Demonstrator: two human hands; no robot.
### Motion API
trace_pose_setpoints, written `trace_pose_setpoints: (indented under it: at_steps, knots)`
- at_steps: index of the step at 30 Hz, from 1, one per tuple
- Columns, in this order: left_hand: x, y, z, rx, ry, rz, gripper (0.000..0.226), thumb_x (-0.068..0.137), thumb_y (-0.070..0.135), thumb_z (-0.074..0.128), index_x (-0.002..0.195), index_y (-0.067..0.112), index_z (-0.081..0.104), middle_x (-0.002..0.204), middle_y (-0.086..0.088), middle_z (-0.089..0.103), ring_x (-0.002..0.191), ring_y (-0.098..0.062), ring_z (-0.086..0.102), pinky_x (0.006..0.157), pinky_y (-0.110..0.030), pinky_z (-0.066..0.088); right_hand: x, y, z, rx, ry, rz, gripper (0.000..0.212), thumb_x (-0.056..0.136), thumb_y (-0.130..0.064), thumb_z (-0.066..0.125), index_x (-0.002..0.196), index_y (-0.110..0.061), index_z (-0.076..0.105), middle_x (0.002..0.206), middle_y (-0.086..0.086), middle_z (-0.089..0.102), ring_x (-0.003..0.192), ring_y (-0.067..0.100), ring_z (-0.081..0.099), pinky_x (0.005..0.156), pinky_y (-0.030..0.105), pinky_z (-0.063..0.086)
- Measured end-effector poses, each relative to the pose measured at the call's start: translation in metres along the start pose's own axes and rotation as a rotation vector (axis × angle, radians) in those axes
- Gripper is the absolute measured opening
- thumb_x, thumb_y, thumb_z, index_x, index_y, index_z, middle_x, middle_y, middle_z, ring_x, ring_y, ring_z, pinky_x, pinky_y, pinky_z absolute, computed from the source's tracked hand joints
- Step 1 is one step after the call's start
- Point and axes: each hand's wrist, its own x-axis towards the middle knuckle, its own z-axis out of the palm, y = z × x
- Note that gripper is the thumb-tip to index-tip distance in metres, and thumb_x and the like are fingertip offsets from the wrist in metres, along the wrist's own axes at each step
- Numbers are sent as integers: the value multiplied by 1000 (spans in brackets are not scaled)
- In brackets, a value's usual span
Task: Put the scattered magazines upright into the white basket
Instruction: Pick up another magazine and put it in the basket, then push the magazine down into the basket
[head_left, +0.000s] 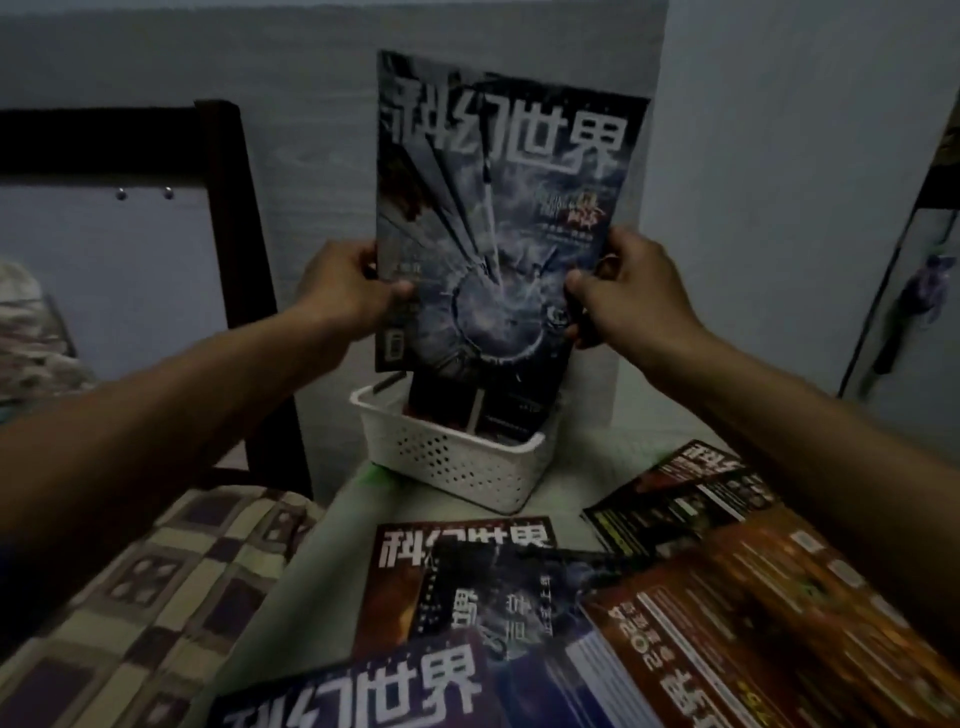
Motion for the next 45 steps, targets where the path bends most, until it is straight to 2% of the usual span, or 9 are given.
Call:
trace_pose_setpoints:
  at_steps: [6, 10, 13, 17, 21, 26, 34, 40, 45]
  knots:
    - [23, -79, 25, 257, -37, -3, 11, 80, 5, 77, 91, 5, 75, 69, 3, 67, 52, 4, 61, 48, -8, 45, 12, 64, 44, -98, -104, 79, 22, 84, -12, 62, 99, -28, 61, 103, 7, 71, 88, 27, 68, 80, 47, 58]
    - [33, -119, 25, 658, -190, -122, 53, 63, 36, 89, 107, 20, 65, 96, 2, 66, 82, -16, 65, 64, -23, 48, 21, 98, 56, -207, -122, 139, 20, 76, -28, 79, 82, -21, 62, 82, 4, 69, 74, 23, 68, 69, 44, 58]
    - [53, -117, 33, 399, -263, -125, 93, 57, 37, 91, 137, 19, 47, 122, 3, 55, 109, -14, 53, 86, -27, 47, 43, 94, 55, -173, 156, 153, 58, 69, -46, 83, 108, -17, 49, 106, 3, 63, 87, 21, 61, 73, 36, 51]
    - [68, -109, 55, -67, -305, -205, 78, 64, 22, 88, 130, 16, 47, 111, 0, 64, 99, -19, 63, 81, -31, 53, 62, 111, 66, 352, -48, 351, 117, 51, -45, 93, 146, -24, 28, 138, 6, 56, 114, 27, 63, 96, 45, 53]
    - [69, -126, 71, -145, -371, -249, 50, 71, 26, 83, 108, 8, 56, 86, -3, 67, 66, -6, 67, 54, -20, 51, 55, 145, 82, 410, -365, 334, 62, 68, -11, 86, 125, -16, 60, 116, 6, 73, 99, 20, 73, 87, 34, 58]
    - [72, -132, 69, -181, -339, -244, 53, 68, 24, 85, 113, 13, 58, 98, -8, 71, 81, -17, 70, 60, -25, 55, 60, 148, 76, 402, -392, 271, 49, 72, -6, 82, 117, -15, 66, 104, -1, 77, 90, 12, 74, 74, 20, 59]
    - [65, -146, 63, -207, -8, 54, 84, 52, 50, 89, 123, 20, 57, 111, 5, 71, 103, -11, 67, 88, -35, 57, 59, 132, 92, 387, -82, 67, 74, 67, -12, 88, 130, -18, 50, 118, -3, 69, 104, 13, 68, 88, 33, 55]
    - [68, -140, 71, -105, -110, -95, 69, 62, 29, 91, 119, 22, 53, 104, 11, 66, 96, -6, 63, 84, -28, 55, 55, 133, 112, 488, -79, 149, 86, 71, -3, 83, 143, -21, 40, 126, 3, 65, 109, 19, 67, 92, 45, 56]
    - [77, -150, 63, -54, -281, -205, 78, 47, 19, 96, 115, 18, 59, 103, -3, 74, 98, -24, 70, 82, -44, 61, 59, 138, 110, 440, -205, 265, 106, 58, 0, 90, 143, -25, 31, 121, 2, 65, 105, 21, 66, 93, 48, 55]
